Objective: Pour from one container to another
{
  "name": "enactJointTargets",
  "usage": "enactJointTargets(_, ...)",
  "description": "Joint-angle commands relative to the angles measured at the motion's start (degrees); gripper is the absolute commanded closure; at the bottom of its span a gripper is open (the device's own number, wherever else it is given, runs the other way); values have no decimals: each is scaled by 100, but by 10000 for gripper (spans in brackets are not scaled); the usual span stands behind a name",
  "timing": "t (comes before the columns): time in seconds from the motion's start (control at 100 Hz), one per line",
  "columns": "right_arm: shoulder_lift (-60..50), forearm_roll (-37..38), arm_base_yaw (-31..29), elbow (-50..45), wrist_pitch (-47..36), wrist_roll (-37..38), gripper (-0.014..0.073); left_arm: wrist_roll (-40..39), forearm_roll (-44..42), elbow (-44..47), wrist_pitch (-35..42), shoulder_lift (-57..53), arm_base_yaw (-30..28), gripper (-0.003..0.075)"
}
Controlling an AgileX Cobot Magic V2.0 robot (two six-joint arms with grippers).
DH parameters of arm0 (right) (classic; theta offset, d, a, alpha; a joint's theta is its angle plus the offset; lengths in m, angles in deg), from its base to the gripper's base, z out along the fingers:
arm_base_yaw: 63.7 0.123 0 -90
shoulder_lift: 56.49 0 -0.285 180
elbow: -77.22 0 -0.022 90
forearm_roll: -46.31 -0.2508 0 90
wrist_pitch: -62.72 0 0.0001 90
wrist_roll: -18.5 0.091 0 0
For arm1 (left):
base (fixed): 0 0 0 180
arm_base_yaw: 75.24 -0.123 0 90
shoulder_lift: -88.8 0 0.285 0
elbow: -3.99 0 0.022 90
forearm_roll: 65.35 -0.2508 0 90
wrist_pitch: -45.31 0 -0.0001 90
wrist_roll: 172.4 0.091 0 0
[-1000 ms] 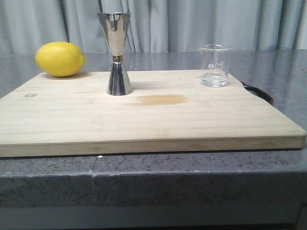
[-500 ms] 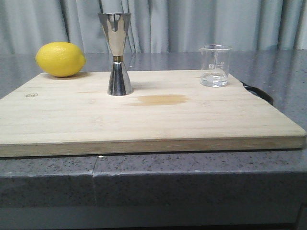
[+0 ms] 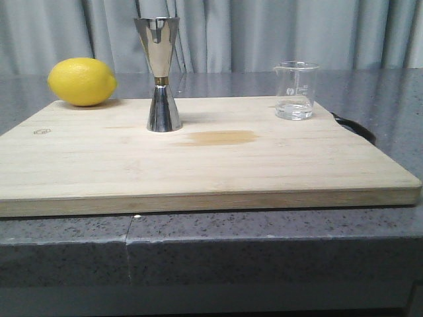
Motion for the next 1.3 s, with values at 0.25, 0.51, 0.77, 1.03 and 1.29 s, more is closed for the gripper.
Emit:
enactJointTargets(0.25, -7, 114, -27, 143, -394, 4, 669, 0, 2, 207, 622, -147, -23, 739)
enactJointTargets(0.51, -7, 114, -27, 143, -394, 4, 669, 0, 2, 207, 622, -147, -23, 739)
enactJointTargets(0.77, -7, 114, -27, 143, -394, 4, 669, 0, 2, 207, 622, -147, -23, 739)
enactJointTargets(1.03, -1141, -341, -1034, -857, -2147, 63, 669, 0, 2, 207, 622, -147, -23, 739)
enactJointTargets(1.29, -2558, -999, -2111, -3034, -4863, 63, 669, 0, 2, 207, 622, -147, -23, 739)
